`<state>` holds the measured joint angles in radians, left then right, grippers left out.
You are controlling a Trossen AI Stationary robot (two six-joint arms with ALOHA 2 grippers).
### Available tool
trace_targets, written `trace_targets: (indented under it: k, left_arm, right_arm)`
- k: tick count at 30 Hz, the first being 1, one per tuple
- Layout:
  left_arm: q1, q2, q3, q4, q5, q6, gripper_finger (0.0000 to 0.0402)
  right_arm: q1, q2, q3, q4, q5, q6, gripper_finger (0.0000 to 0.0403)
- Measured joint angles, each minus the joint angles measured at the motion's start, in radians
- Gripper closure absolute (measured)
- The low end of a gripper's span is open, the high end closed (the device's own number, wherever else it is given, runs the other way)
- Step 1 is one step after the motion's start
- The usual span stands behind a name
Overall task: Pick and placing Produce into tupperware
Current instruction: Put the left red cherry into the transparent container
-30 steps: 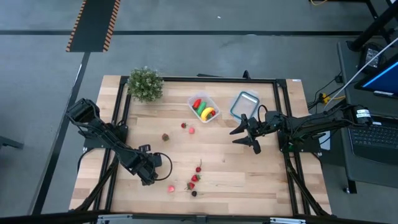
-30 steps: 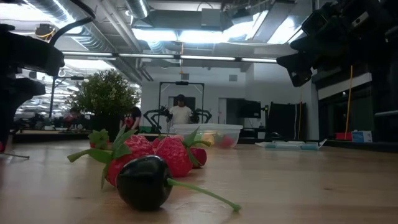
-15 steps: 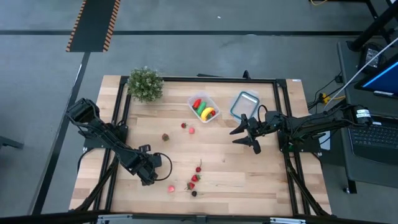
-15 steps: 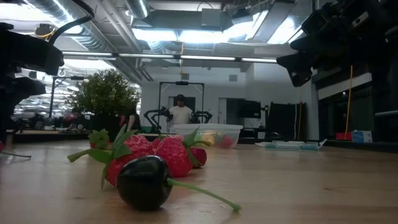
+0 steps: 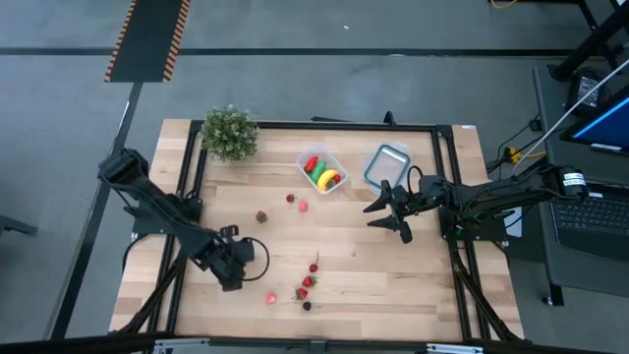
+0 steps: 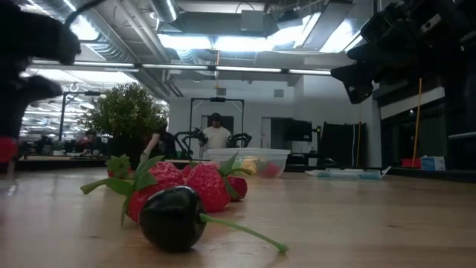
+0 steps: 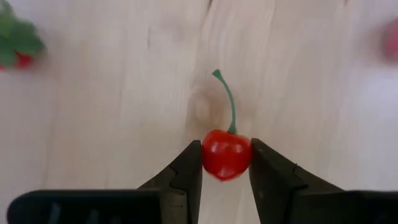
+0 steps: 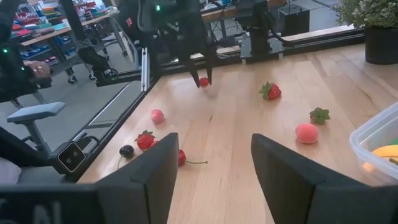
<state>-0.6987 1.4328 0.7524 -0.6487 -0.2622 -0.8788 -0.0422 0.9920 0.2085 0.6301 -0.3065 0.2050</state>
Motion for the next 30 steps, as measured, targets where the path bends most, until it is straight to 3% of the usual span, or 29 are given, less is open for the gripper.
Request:
trace_targets:
  k: [16, 24, 30]
  left_arm:
    - [-0.003, -0.299, 0.001, 0.01, -0.307, 0.233, 0.0304]
    - [-0.003, -0.366, 0.002, 0.035, -0.431, 0.313, 0.0304]
    - [-0.004, -0.367, -0.075, 0.24, -0.497, 0.405, 0.0304]
  right_arm:
    - [0.0, 0.0, 0.0, -0.011, 0.0, -0.001, 0.0199]
    - [0.0, 0.0, 0.0, -0.014, 0.0, -0.004, 0.0199]
    - [0.0, 0.0, 0.0, -0.015, 0.0, -0.005, 0.0199]
